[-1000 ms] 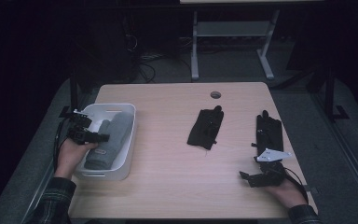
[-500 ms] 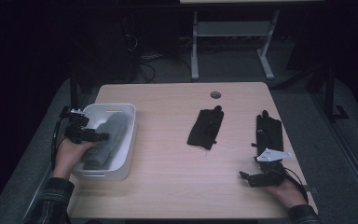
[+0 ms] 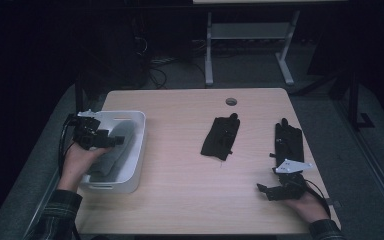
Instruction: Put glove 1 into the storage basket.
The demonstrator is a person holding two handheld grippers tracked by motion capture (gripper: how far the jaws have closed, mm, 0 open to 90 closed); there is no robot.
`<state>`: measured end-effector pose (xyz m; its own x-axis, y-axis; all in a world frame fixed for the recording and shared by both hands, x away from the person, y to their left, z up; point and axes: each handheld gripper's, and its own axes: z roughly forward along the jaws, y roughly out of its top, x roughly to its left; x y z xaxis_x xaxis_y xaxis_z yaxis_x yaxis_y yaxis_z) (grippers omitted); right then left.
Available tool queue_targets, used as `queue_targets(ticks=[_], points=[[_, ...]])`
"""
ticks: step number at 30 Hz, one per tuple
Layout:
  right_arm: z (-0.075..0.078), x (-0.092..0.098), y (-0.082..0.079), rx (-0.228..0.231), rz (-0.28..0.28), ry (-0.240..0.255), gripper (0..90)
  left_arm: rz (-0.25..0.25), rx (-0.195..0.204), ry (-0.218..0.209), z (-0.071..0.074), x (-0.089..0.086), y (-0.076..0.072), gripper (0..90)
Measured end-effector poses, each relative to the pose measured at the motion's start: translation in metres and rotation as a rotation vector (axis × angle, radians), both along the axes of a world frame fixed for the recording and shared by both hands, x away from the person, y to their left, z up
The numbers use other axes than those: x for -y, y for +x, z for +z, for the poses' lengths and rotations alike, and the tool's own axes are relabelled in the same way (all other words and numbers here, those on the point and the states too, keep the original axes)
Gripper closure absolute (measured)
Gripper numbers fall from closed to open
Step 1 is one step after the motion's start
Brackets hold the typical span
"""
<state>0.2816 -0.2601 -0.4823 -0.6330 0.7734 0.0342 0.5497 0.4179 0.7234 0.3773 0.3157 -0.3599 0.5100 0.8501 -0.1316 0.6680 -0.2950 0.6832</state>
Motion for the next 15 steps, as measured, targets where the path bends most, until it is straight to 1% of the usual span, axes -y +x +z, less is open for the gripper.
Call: queue_targets(ticks=[2, 4, 8, 11, 12, 13, 15], points=[[0.000, 0.000, 0.000, 0.000, 0.000, 0.000, 13.3, -0.028, 0.014, -0.009, 0.004, 0.009, -0.002, 20.5], [0.000, 0.000, 0.000, 0.000, 0.000, 0.000, 13.2, -0.050, 0.027, -0.029, 0.008, 0.019, -0.004, 20.5], [0.000, 0.000, 0.000, -0.001, -0.001, 0.000, 13.2, -0.109, 0.046, -0.049, 0.015, 0.040, -0.008, 20.4], [0.000, 0.000, 0.000, -0.001, -0.001, 0.000, 13.2, -0.144, 0.061, -0.061, 0.017, 0.057, -0.012, 20.3], [0.000, 0.000, 0.000, -0.001, -0.001, 0.000, 13.2, -0.163, 0.065, -0.058, 0.018, 0.062, -0.014, 20.3], [0.000, 0.000, 0.000, -0.001, -0.001, 0.000, 13.2, -0.171, 0.069, -0.070, 0.018, 0.069, -0.016, 20.3], [0.000, 0.000, 0.000, 0.000, 0.000, 0.000, 13.1, -0.200, 0.072, -0.075, 0.018, 0.080, -0.019, 20.2]])
